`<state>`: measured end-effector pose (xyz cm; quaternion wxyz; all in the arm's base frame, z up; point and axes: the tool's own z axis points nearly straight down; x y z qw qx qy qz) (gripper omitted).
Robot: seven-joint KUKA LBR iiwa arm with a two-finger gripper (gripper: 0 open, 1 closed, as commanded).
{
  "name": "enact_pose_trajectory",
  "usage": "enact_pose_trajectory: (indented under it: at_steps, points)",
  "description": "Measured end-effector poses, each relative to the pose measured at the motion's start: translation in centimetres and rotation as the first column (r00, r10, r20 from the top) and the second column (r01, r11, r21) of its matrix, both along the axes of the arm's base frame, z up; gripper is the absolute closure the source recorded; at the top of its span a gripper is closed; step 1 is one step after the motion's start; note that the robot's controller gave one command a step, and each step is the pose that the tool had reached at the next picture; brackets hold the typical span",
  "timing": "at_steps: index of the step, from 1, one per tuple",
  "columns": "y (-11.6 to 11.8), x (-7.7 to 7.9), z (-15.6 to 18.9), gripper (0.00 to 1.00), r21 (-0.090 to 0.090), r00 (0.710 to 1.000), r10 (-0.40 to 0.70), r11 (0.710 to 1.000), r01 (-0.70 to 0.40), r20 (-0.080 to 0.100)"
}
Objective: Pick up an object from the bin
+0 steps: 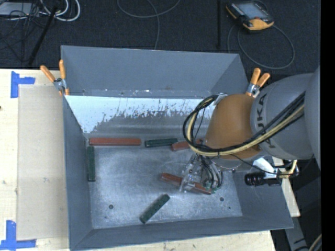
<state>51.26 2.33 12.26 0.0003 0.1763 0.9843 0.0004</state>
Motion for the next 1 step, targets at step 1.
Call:
enact_pose_trajectory:
  at_steps: [1]
  points:
    - [0.00,0.01,0.33,1.00,0.000,1.000,0.001,1.000,-0.001,0.000]
